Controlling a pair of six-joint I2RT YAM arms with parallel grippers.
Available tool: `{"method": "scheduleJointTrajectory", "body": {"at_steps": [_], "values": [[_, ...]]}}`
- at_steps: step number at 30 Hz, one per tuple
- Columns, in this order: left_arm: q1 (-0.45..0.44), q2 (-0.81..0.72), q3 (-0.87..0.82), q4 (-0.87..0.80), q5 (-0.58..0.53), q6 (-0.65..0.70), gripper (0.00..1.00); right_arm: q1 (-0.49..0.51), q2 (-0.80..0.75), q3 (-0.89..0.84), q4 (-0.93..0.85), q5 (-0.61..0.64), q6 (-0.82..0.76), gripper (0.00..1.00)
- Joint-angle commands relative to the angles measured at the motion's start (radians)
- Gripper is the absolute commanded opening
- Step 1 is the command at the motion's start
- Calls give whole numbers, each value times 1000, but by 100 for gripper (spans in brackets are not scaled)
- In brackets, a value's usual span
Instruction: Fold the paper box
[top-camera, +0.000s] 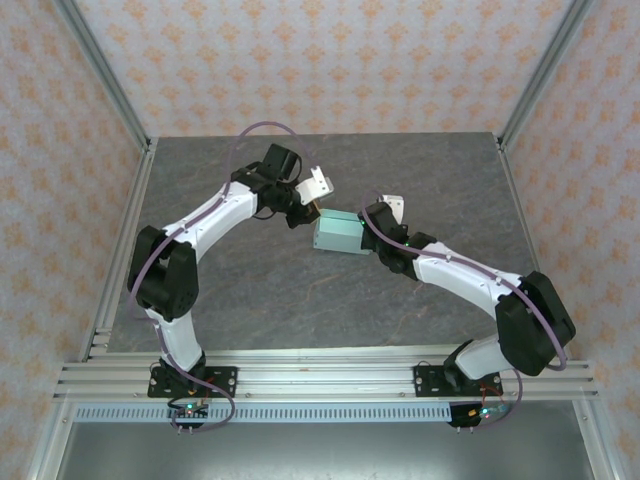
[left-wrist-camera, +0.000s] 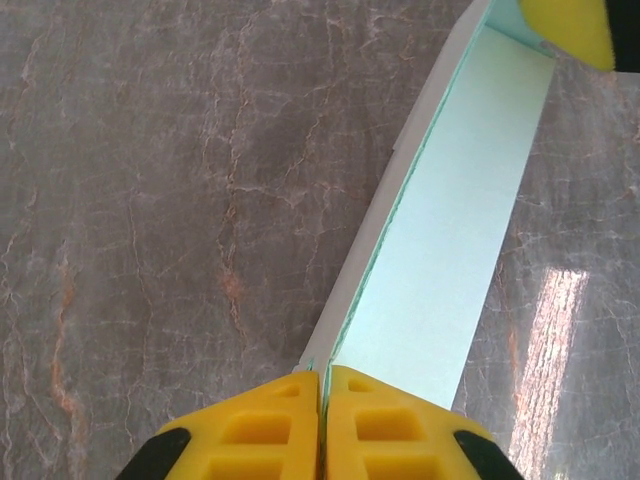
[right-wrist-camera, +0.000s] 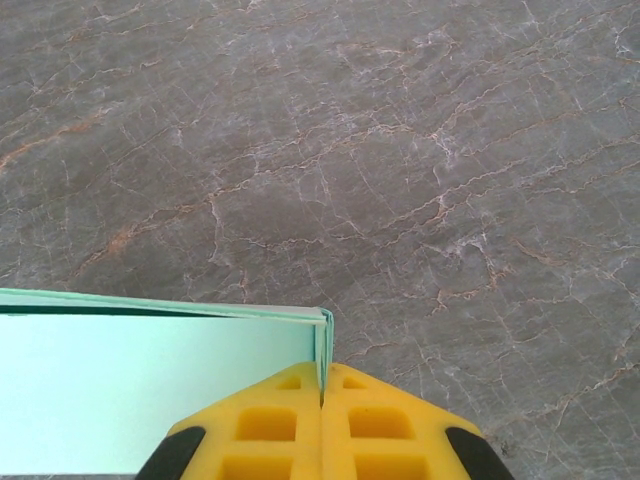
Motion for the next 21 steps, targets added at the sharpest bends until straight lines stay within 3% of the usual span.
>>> {"method": "scheduleJointTrajectory", "body": {"at_steps": [1,14,21], "values": [[-27,14,26,23,-91,-122,7,15,11,19,-72,2,-7,0],[-106,-13,-24,150,-455,-729,7,39,31,38,-76,9,33,0],[-136,-53,-113,232,-572,-875,2,39,30,42,-84,28,31,0]]}}
